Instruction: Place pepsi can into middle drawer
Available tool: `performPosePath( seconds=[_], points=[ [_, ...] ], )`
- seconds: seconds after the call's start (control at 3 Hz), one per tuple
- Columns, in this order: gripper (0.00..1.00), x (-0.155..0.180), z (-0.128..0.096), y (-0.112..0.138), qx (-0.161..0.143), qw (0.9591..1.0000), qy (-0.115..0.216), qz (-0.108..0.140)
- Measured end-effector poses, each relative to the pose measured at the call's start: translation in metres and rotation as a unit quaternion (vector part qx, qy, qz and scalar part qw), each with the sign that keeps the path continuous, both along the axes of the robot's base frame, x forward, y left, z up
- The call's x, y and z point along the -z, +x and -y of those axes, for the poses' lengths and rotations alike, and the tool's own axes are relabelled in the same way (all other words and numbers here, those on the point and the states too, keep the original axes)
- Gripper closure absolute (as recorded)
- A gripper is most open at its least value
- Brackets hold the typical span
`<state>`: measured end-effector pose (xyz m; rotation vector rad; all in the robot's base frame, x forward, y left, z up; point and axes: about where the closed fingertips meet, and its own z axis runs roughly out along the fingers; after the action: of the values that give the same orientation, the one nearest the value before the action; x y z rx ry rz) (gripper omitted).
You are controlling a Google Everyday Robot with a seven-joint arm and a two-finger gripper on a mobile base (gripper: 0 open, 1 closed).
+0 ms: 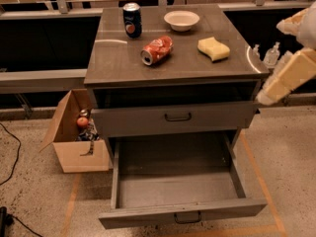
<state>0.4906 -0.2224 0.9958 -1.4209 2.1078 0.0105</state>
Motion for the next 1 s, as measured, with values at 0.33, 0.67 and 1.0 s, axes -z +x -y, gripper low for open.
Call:
performPosePath(
  seconds=[0.33,0.67,1.0],
  points=[
    [0.00,-0.022,-0.005,0.078,0.024,0.9895,0.122,0.072],
    [0.00,-0.053,-0.030,0.159,0.036,0.9611,0.236,0.140],
    [0.00,-0.080,-0.058,0.237,0.054,0.9305,0.313,0.183]
  ],
)
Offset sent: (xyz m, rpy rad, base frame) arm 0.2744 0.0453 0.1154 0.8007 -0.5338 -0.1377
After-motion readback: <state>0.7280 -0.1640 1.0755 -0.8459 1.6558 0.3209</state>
